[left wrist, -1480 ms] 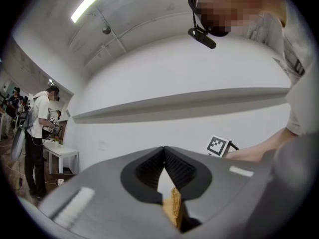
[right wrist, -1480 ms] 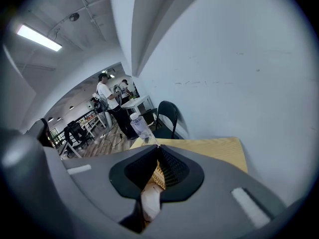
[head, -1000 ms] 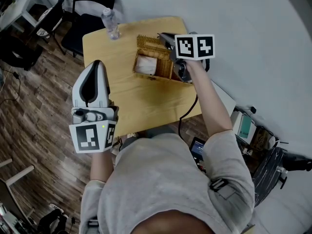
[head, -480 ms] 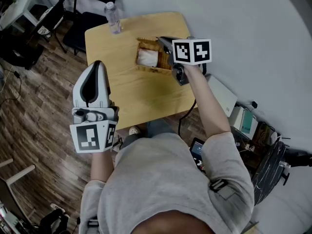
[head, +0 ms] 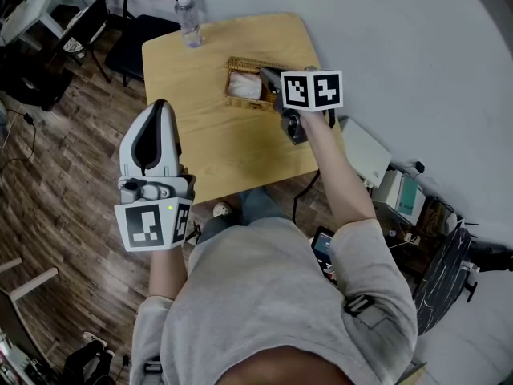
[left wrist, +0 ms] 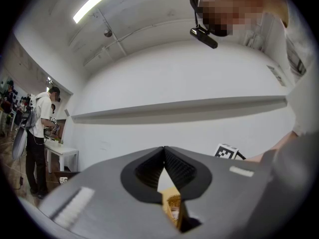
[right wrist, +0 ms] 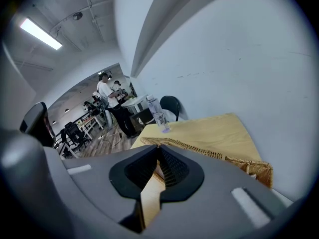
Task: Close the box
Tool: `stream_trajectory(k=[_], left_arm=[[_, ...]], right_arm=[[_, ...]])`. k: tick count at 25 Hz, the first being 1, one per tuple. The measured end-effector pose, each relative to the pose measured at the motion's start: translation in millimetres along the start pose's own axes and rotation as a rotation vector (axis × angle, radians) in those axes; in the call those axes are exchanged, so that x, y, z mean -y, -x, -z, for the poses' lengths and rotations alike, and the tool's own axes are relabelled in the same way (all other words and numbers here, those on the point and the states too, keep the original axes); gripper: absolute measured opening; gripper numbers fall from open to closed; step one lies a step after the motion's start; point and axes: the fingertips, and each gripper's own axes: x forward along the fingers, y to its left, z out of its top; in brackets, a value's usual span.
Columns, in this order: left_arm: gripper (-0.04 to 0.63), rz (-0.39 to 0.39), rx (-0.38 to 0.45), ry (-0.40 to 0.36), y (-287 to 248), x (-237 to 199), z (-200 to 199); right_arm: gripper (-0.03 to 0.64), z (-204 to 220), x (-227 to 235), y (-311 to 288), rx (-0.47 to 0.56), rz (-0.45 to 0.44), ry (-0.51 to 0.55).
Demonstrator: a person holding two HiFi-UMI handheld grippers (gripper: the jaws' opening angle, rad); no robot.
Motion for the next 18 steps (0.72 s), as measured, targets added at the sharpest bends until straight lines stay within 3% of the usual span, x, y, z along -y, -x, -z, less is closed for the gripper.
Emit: stream_trajectory(k=[18], left_arm=[[0.057,-0.014,-0.026,-0.001,26.0,-1.4,6.3]], right_arm=[[0.02,57.5,1.6,-13.4,-0.059,0.038,-0.026]])
